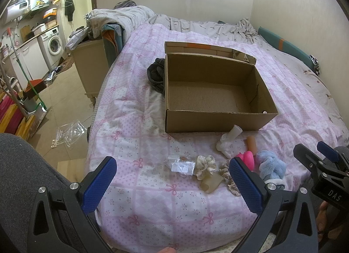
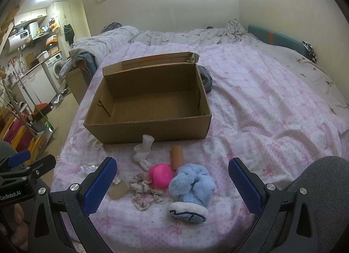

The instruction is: Organize soft objects

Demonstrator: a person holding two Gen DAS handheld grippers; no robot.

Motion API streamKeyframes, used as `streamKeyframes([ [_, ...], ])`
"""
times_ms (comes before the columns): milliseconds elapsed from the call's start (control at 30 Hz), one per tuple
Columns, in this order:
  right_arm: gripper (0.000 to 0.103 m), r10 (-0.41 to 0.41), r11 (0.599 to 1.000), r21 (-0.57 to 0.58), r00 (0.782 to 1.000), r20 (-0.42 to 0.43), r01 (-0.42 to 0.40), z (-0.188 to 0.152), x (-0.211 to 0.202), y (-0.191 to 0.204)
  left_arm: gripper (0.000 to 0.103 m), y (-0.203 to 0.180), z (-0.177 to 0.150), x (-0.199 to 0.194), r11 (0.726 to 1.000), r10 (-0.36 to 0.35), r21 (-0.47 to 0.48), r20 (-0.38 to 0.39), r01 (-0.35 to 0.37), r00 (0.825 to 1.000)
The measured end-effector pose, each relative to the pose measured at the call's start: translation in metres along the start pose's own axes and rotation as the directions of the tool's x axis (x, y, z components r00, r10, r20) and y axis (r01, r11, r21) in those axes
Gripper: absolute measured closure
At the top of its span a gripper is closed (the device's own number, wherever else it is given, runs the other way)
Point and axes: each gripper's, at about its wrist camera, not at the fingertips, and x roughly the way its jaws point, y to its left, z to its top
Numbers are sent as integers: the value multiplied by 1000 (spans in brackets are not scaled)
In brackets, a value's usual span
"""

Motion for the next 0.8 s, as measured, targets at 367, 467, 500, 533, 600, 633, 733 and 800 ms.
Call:
streamKeyframes([
  [367,0,26,999,19,999,-30,-26,16,4,-4,0,-1,14,6,1000,7,14,-37,-7,999],
  [467,0,42,999,35,999,-30,-40,30,2,-9,0,0,26,6,1000,-3,12,-38,4,999],
  [500,0,49,998,42,998,-31,-47,37,1,-12,0,0,30,7,1000,-10,11,-43,10,999],
  [533,0,52,998,45,998,-28,-51,40,0,-14,0,0,35,8,1000,-13,12,-52,14,999],
  [600,0,53,998,47,998,-29,-51,49,0,-17,0,-1,44,11,1000,-11,21,-63,13,998],
  [633,0,53,998,46,998,-32,-52,54,1,-18,0,-2,48,12,1000,-9,28,-67,10,998],
  [733,0,60,997,50,997,-43,-58,64,2,-23,0,-3,60,16,999,-12,34,-85,15,996],
  [800,0,69,996,58,996,-62,-66,72,5,-27,0,-4,65,22,999,-11,37,-107,15,994],
])
